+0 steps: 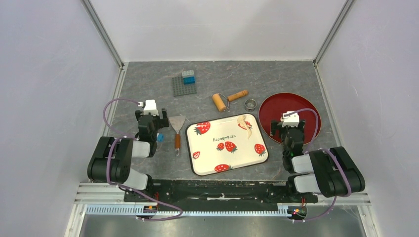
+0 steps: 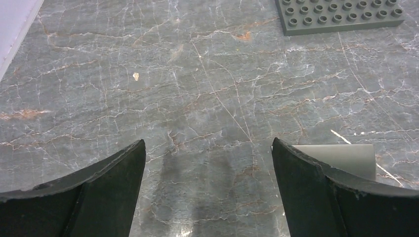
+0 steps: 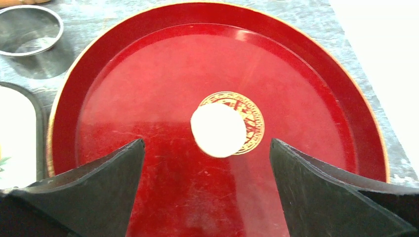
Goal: Roll out the dumpling wrappers from the dough
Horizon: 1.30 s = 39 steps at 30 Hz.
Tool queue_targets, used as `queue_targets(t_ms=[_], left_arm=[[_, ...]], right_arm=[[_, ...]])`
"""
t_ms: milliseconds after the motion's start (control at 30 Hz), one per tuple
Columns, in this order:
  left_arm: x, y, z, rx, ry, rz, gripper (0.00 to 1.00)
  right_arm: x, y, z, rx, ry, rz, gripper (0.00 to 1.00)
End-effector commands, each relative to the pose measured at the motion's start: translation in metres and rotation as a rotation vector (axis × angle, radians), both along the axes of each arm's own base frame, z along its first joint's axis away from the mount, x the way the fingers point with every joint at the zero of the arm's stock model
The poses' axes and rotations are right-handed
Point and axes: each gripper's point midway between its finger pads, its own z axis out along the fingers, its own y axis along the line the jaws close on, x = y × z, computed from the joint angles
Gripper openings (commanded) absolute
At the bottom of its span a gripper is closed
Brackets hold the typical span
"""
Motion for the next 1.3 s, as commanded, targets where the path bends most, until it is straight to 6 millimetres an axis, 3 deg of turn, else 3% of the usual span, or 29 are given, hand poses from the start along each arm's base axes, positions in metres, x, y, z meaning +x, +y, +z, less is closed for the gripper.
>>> queue_targets(t_ms=[0,133,233,300,333,400,467,1067,1100,1267], left_arm=[[0.010,-0.001,0.028,-0.021,-0.129,-0.006,0.98],[0.011,0.000,0.029,-0.023,-0.136,0.003,0.98],[0.011,0.000,0.029,-0.024,-0.139,0.004,0.98],[0.011,0.000,0.029,-0.024,-0.139,0.004,0.98],[0.011,0.000,0.029,-0.024,-0.140,0.004,0.98],[0.011,0.000,0.029,-0.024,-0.138,0.004,0.98],[0.011,0.000,0.029,-0.024,-0.138,0.004,0.98],[0.012,0.000,0.029,-0.024,-0.138,0.002,0.98],[0.010,0.006,0.028,-0.015,-0.137,0.037,0.98],[0.012,-0.001,0.028,-0.022,-0.134,-0.003,0.98]], right_arm=[[0.003,-0.019,0.023,-0.066,-0.086,-0.098,0.98],[-0.002,-0.014,0.028,-0.088,-0.114,-0.068,0.98],[-0.024,-0.007,0.029,-0.101,-0.166,-0.006,0.98],[-0.032,-0.006,0.043,-0.106,-0.245,0.013,0.98],[-0.033,-0.009,0.045,-0.105,-0.252,-0.008,0.98],[-0.024,-0.010,0.026,-0.092,-0.160,-0.022,0.98],[-0.024,-0.011,0.033,-0.087,-0.194,-0.028,0.98],[-0.025,-0.011,0.033,-0.083,-0.193,-0.029,0.98],[-0.025,-0.011,0.033,-0.083,-0.193,-0.028,0.98],[-0.025,-0.012,0.033,-0.083,-0.192,-0.030,0.98]])
